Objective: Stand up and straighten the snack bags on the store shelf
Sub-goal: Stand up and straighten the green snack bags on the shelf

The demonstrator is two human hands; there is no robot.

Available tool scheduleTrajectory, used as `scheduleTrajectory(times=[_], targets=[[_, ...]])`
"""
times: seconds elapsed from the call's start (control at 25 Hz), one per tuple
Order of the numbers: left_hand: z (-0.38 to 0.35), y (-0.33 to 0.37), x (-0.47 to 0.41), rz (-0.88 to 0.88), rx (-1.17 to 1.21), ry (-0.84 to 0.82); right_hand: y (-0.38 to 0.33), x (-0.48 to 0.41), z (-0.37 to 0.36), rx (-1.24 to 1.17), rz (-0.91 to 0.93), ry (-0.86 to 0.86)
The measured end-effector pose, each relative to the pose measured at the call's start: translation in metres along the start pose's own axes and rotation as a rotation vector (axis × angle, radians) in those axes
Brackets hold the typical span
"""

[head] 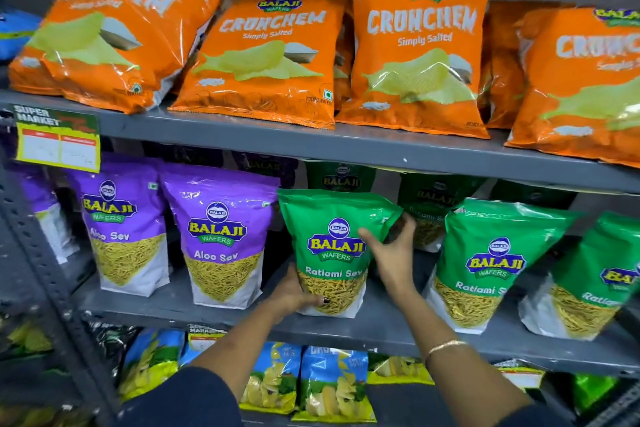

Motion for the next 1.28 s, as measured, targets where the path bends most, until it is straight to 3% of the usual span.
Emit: scheduleTrajectory(times=[0.08, 0.16, 0.2, 0.28, 0.36, 0.48, 0.52, 0.56, 0.72, 0.76, 0.92, 1.04, 1.12, 1.2, 1.28], targets=[[-0.003, -0.001, -0.003, 0.013, 0.04, 0.022, -0.05, -0.013, 0.007, 0.453, 0.304, 0.12], [-0.003, 0.0, -0.002, 0.013, 0.039, 0.057, -0.085, -0.02, 0.003, 0.939, 0.441, -0.054], [-0.004, 0.0, -0.003, 0.016, 0.027, 0.062, -0.097, -0.022, 0.003, 1.044, 0.445, -0.127], [-0.006, 0.001, -0.004, 0.022, -0.001, 0.05, -0.108, -0.025, 0.005, 1.071, 0.383, -0.163], [-0.009, 0.001, -0.005, 0.023, 0.006, 0.02, -0.101, -0.025, 0.009, 1.02, 0.413, -0.066], [-0.01, -0.001, -0.009, 0.024, 0.016, -0.005, -0.076, -0.006, 0.024, 0.778, 0.593, 0.363], [-0.01, -0.002, -0.011, 0.028, 0.014, -0.002, -0.061, 0.005, 0.029, 0.618, 0.564, 0.419], [-0.01, -0.002, -0.011, 0.036, 0.011, 0.006, -0.042, 0.015, 0.032, 0.47, 0.471, 0.366], [-0.014, 0.002, -0.011, 0.039, -0.017, 0.001, 0.057, 0.032, 0.015, 0.384, -0.1, -0.388], [-0.015, 0.002, -0.01, 0.042, -0.015, -0.004, 0.069, 0.032, 0.012, 0.353, -0.178, -0.47], [-0.018, -0.001, -0.005, 0.061, 0.023, -0.006, 0.08, 0.03, 0.005, 0.25, -0.254, -0.415], [-0.024, -0.003, 0.005, 0.243, -0.311, 0.01, 0.098, 0.033, 0.017, 0.392, -0.289, -0.439], [-0.033, 0.004, 0.016, 0.5, -0.664, -0.247, 0.122, 0.035, 0.054, 0.604, -0.391, -0.412], [-0.054, 0.02, 0.026, 0.71, -0.777, -0.529, 0.146, 0.03, 0.11, 0.693, -0.595, -0.299], [-0.097, 0.042, 0.016, 0.579, -0.674, -0.61, 0.156, 0.017, 0.165, 0.701, -0.621, -0.1]])
Point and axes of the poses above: each hand's wrist, its own x-axis away from the middle knuckle, its own z-axis out of the back of the hand, y = z × x, the point moved 2 cm from there along -x, towards the middle knuckle, and after that the axes turned 7 degrees about x, right-handed, at the moved point
